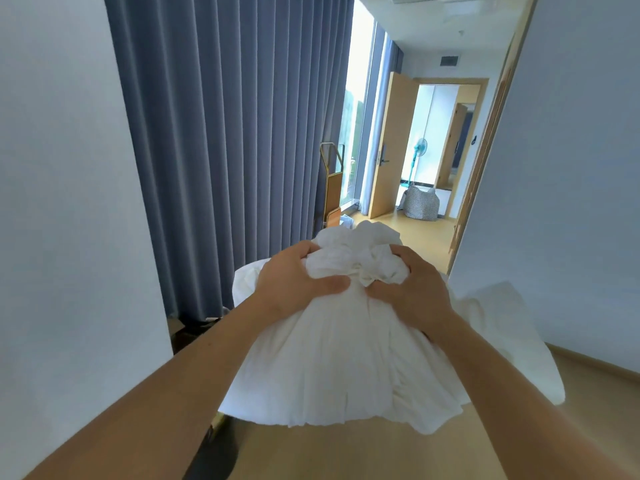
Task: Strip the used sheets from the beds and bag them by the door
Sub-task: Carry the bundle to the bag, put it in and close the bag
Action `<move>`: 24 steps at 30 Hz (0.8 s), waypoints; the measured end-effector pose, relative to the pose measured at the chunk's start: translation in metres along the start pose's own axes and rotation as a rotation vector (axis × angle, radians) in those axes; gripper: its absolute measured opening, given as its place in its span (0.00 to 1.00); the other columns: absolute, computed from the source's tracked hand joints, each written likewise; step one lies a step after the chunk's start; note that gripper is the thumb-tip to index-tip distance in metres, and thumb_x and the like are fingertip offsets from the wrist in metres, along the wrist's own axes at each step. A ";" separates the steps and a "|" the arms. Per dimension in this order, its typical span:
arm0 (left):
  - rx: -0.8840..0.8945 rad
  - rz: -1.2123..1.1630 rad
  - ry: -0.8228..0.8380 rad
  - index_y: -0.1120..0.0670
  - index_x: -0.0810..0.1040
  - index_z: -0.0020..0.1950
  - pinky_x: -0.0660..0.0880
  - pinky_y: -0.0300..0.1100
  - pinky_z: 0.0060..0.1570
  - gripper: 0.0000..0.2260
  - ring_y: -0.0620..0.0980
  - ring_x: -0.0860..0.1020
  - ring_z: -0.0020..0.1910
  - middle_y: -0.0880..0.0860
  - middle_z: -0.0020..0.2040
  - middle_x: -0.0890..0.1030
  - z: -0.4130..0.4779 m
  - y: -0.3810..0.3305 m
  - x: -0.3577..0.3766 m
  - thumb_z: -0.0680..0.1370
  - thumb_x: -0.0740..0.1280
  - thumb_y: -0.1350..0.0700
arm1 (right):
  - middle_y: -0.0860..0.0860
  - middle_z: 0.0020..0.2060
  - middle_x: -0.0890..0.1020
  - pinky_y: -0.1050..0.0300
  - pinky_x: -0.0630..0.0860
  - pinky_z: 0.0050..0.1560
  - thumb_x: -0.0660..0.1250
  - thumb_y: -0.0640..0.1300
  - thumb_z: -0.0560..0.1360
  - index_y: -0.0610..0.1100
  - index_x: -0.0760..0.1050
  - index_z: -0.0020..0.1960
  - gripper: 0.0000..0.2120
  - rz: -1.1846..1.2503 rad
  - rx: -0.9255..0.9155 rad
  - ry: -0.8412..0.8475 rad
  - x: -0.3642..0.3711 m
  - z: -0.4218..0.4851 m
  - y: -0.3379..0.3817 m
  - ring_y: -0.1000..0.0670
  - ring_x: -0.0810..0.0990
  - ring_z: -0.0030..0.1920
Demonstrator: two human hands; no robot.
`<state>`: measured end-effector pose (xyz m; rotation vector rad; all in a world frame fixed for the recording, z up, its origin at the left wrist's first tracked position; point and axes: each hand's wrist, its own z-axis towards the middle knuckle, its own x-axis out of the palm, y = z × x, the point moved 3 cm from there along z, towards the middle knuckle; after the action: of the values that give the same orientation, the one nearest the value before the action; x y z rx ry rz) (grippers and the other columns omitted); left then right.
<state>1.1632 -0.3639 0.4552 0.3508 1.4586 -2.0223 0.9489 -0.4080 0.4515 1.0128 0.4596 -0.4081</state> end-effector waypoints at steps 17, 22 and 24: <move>0.107 -0.073 0.079 0.38 0.76 0.48 0.79 0.49 0.51 0.26 0.37 0.79 0.44 0.35 0.44 0.81 0.391 0.041 0.199 0.55 0.76 0.30 | 0.75 0.40 0.74 0.66 0.68 0.44 0.71 0.69 0.52 0.66 0.71 0.59 0.35 0.019 0.082 -0.160 -0.031 0.328 -0.226 0.69 0.75 0.44; 0.094 -0.061 0.028 0.33 0.74 0.49 0.79 0.48 0.50 0.26 0.36 0.79 0.44 0.32 0.44 0.80 0.499 0.056 0.241 0.55 0.74 0.28 | 0.71 0.44 0.76 0.65 0.69 0.45 0.73 0.65 0.56 0.61 0.73 0.62 0.35 0.024 0.055 -0.112 -0.030 0.440 -0.282 0.68 0.74 0.46; 0.076 -0.069 0.016 0.31 0.73 0.48 0.79 0.46 0.50 0.25 0.36 0.79 0.44 0.30 0.44 0.79 0.540 0.070 0.256 0.55 0.73 0.26 | 0.70 0.45 0.77 0.63 0.70 0.46 0.74 0.63 0.57 0.62 0.73 0.61 0.33 0.024 0.052 -0.082 -0.023 0.483 -0.303 0.66 0.75 0.46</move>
<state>1.0801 -0.9600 0.4562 0.3534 1.4245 -2.1386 0.8554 -0.9704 0.4668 1.0468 0.3645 -0.4397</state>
